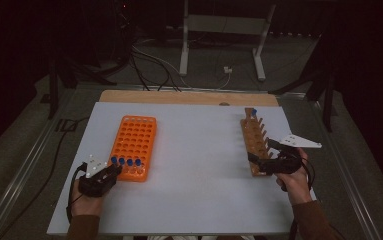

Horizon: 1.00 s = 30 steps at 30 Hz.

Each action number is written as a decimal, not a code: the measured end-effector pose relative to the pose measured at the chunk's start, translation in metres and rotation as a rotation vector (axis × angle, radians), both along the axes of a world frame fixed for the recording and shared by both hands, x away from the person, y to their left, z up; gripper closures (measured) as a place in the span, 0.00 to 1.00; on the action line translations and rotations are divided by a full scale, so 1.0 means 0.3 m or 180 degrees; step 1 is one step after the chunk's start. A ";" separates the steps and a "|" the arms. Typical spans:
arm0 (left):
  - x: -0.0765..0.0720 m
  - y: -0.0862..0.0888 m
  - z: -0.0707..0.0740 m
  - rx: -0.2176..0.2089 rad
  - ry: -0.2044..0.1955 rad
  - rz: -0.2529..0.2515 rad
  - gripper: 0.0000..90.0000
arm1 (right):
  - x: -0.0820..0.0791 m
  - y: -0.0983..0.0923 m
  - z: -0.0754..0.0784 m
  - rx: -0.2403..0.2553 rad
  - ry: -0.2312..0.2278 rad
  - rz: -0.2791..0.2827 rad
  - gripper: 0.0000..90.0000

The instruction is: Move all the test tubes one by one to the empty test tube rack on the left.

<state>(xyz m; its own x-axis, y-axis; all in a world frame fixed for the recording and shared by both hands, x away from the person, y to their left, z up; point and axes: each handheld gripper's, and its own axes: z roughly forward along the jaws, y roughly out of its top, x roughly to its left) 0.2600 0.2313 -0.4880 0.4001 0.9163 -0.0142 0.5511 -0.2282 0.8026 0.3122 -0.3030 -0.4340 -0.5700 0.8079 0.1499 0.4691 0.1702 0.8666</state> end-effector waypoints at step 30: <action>-0.061 0.066 0.090 -0.0735 -0.0328 -0.0115 0.50 | 0.004 -0.001 0.003 -0.0004 -0.0016 0.0019 0.00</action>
